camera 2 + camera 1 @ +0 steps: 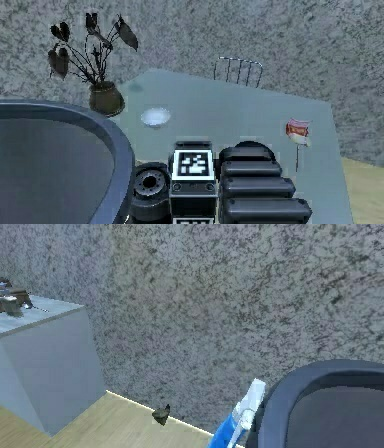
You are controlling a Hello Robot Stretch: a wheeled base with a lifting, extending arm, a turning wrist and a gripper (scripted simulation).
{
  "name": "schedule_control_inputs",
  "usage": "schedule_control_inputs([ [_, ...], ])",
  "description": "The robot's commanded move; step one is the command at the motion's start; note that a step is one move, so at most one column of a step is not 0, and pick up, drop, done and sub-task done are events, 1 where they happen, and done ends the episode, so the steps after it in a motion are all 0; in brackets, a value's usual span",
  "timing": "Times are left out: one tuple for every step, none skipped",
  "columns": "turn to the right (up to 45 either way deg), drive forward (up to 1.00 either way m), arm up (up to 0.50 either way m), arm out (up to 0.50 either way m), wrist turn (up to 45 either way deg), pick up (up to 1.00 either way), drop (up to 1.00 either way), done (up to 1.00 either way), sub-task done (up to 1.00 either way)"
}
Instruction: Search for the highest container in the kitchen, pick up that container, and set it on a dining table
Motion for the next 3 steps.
schedule_control_inputs([
  [-6.0,0.0,0.0,0.0,0.0,0.0,0.0,0.0,0.0],
  [0.0,0.0,0.0,0.48,0.0,0.0,0.0,0.0,0.0],
  [0.0,0.0,0.0,0.0,45.0,0.0,0.0,0.0,0.0],
])
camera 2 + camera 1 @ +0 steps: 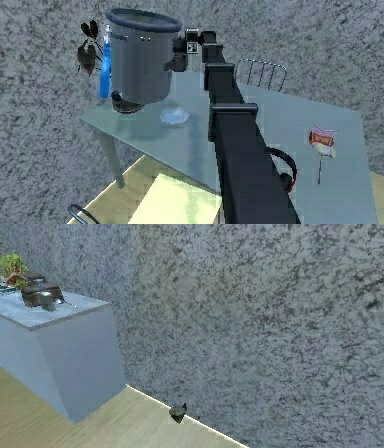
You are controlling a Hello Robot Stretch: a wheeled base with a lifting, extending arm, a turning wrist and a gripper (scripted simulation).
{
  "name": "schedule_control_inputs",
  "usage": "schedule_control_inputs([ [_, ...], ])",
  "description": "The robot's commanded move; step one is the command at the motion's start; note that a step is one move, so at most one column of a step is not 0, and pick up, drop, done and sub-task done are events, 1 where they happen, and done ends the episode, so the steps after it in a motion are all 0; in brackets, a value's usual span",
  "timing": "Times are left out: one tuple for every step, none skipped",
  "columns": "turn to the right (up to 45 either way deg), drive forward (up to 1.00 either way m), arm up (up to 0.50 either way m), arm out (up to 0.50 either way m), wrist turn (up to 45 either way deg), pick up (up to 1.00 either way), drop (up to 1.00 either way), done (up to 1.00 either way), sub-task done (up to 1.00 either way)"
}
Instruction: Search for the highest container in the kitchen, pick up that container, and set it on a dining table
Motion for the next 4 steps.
schedule_control_inputs([
  [0.0,0.0,0.0,0.0,45.0,0.0,0.0,0.0,0.0],
  [0.0,0.0,0.0,0.0,45.0,0.0,0.0,0.0,0.0],
  [0.0,0.0,0.0,0.0,24.0,0.0,0.0,0.0,0.0],
  [0.0,0.0,-0.02,0.0,0.0,0.0,0.0,0.0,0.0],
])
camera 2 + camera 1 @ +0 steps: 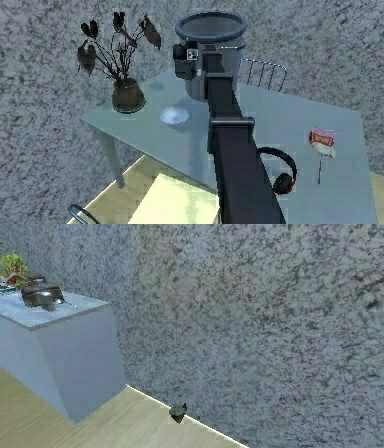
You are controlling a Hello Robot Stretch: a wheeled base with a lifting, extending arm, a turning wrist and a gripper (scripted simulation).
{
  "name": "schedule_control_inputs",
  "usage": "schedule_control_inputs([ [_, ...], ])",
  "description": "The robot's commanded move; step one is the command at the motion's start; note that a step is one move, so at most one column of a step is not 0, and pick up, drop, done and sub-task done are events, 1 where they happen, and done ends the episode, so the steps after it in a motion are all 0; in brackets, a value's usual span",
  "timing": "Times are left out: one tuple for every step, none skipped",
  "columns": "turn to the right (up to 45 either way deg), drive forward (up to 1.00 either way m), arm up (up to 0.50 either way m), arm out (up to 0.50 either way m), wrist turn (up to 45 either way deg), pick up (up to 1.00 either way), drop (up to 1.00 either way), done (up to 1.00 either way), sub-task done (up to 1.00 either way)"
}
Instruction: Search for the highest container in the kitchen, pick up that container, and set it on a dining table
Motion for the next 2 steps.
schedule_control_inputs([
  [0.0,0.0,-0.32,0.0,0.0,0.0,0.0,0.0,0.0],
  [0.0,0.0,0.0,0.0,0.0,0.0,1.0,0.0,0.0],
])
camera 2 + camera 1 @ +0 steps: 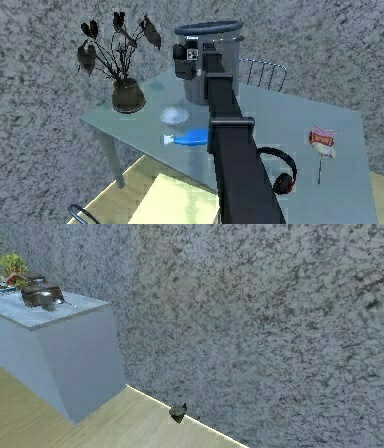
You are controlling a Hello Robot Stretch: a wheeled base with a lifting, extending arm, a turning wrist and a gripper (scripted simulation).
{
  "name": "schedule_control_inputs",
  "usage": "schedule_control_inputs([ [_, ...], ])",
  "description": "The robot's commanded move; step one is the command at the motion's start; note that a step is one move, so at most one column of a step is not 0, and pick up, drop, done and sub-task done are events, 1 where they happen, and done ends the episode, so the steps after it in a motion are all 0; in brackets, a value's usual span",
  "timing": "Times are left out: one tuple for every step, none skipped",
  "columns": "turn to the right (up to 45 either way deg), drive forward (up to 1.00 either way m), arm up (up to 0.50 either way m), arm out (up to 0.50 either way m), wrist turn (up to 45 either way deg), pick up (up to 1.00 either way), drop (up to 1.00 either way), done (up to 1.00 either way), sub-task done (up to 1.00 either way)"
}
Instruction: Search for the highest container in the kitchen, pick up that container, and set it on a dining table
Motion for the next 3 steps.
schedule_control_inputs([
  [0.0,0.0,0.02,0.0,0.0,0.0,0.0,0.0,0.0],
  [0.0,0.0,0.0,-0.08,0.0,0.0,0.0,0.0,0.0],
  [0.0,0.0,0.0,0.0,0.0,0.0,0.0,1.0,0.0],
])
